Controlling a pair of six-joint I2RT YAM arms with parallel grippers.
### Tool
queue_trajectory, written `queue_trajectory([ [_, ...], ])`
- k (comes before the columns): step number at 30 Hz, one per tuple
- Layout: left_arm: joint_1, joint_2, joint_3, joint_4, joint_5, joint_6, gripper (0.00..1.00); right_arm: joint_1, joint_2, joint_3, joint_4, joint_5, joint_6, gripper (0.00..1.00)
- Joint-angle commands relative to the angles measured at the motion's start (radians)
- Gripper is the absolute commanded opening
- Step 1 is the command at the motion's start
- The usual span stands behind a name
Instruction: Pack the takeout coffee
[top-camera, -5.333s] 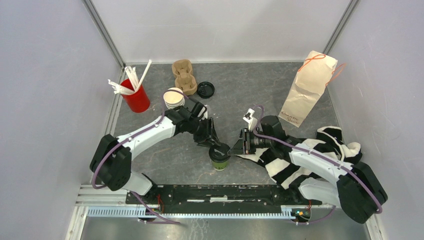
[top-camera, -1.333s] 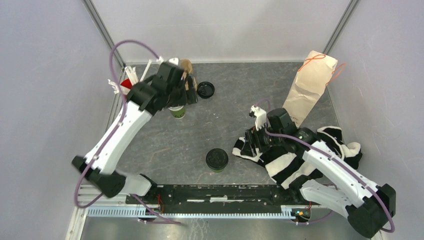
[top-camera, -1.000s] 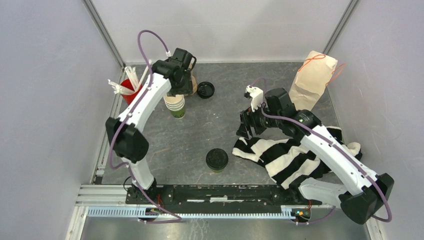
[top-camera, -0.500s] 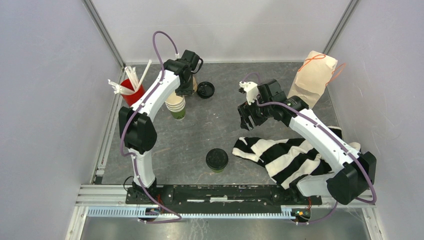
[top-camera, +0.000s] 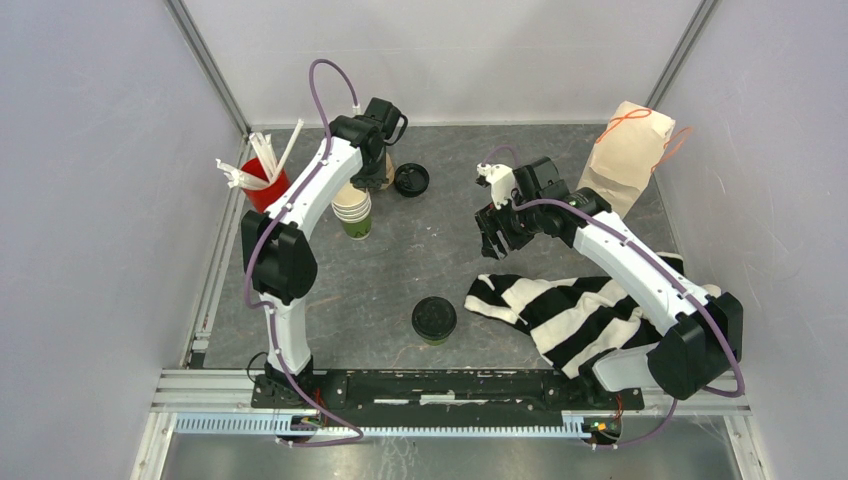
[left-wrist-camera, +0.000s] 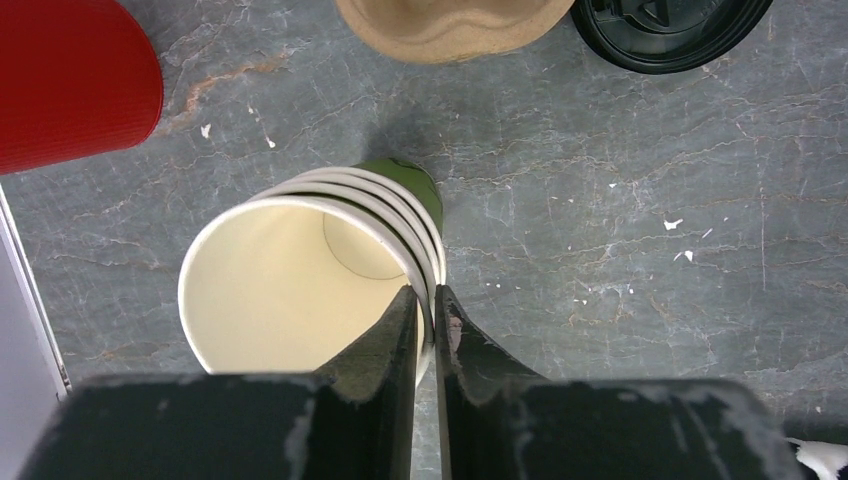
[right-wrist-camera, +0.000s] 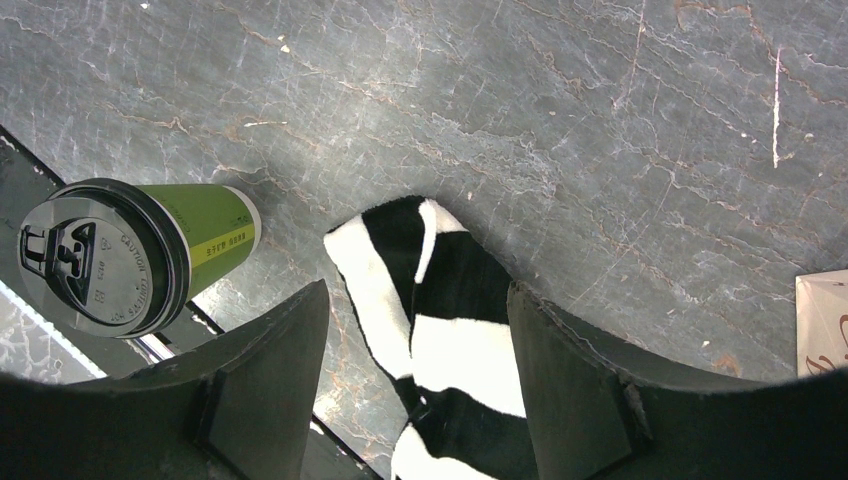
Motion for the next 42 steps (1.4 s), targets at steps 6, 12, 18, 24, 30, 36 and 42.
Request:
queue_trajectory([
  [6,0.009,-0.016,0.051,-0.044,-0.114,0.074,0.02,-0.004,0.000,0.007,0.017,-0.012,-0.018,0.72],
  [12,0.018,-0.014,0.138,-0.064,-0.233,0.061,0.02,-0.007,0.008,0.012,0.017,-0.016,-0.017,0.72],
  [18,0.030,0.063,0.196,-0.102,-0.285,0.041,0.02,-0.006,0.019,0.017,0.018,-0.028,-0.013,0.72],
  [24,0.015,0.102,0.220,-0.179,-0.340,-0.028,0.02,-0.007,0.011,0.015,0.014,-0.017,-0.014,0.72],
  [30,0.006,0.135,0.277,-0.224,-0.363,-0.065,0.02,-0.015,0.023,0.021,0.017,-0.025,-0.011,0.71],
  [36,0.032,0.053,0.201,-0.156,-0.324,-0.079,0.02,-0.018,0.034,0.027,0.025,-0.039,-0.007,0.72],
  [42,0.043,0.034,0.201,-0.171,-0.298,-0.106,0.02,-0.020,0.057,0.037,0.035,-0.064,-0.004,0.74],
])
